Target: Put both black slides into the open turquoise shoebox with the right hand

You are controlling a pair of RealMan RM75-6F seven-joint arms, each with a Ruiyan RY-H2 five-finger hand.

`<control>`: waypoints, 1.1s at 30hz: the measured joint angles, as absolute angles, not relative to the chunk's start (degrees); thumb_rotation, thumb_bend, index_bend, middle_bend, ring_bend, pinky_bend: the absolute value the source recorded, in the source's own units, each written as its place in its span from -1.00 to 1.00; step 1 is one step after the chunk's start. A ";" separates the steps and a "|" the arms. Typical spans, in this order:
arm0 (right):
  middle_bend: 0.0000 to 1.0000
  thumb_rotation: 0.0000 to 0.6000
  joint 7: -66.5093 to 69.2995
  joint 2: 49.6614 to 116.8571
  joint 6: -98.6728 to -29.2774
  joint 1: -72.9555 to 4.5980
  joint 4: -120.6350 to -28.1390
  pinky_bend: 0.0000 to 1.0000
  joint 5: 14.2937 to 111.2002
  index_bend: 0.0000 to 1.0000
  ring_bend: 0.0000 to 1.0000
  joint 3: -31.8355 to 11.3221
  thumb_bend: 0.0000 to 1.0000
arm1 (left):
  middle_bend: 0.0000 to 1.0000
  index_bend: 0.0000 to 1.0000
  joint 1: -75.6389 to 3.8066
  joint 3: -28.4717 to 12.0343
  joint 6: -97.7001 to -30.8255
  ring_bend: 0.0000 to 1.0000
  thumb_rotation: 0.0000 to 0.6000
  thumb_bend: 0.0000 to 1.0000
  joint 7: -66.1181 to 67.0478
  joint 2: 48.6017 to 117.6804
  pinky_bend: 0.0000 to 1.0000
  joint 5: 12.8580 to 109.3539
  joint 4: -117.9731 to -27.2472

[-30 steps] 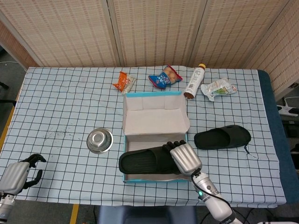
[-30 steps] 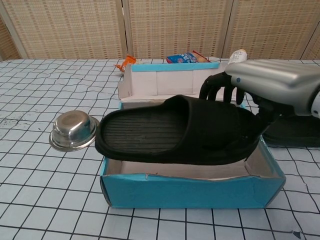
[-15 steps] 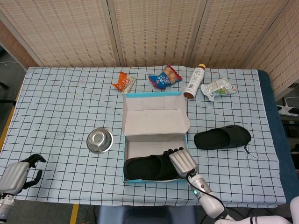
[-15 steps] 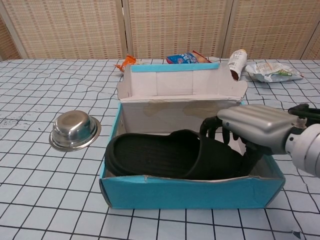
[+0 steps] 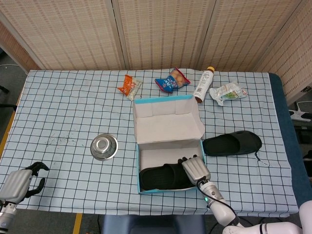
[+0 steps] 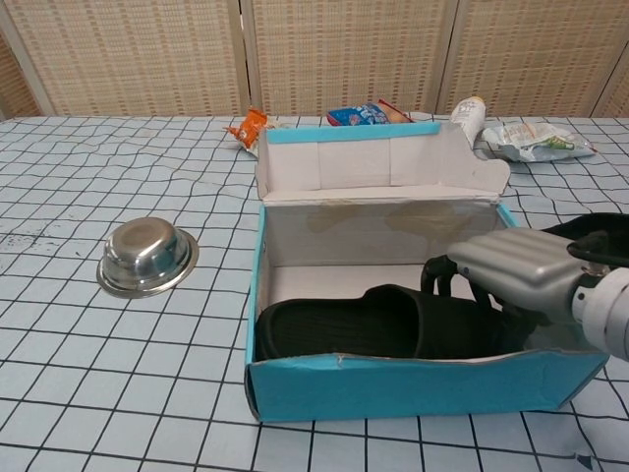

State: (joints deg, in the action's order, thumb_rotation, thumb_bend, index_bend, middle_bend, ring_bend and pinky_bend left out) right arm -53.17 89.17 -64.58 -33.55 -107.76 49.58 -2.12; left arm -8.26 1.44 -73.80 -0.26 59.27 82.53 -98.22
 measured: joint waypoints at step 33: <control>-1.00 1.00 -24.45 66.18 -64.23 -26.19 -101.92 -0.86 62.94 -1.00 -1.00 -1.54 -1.00 | -0.43 -0.26 -8.56 1.43 -72.36 -0.13 1.00 -0.01 2.06 59.22 0.08 80.22 -99.21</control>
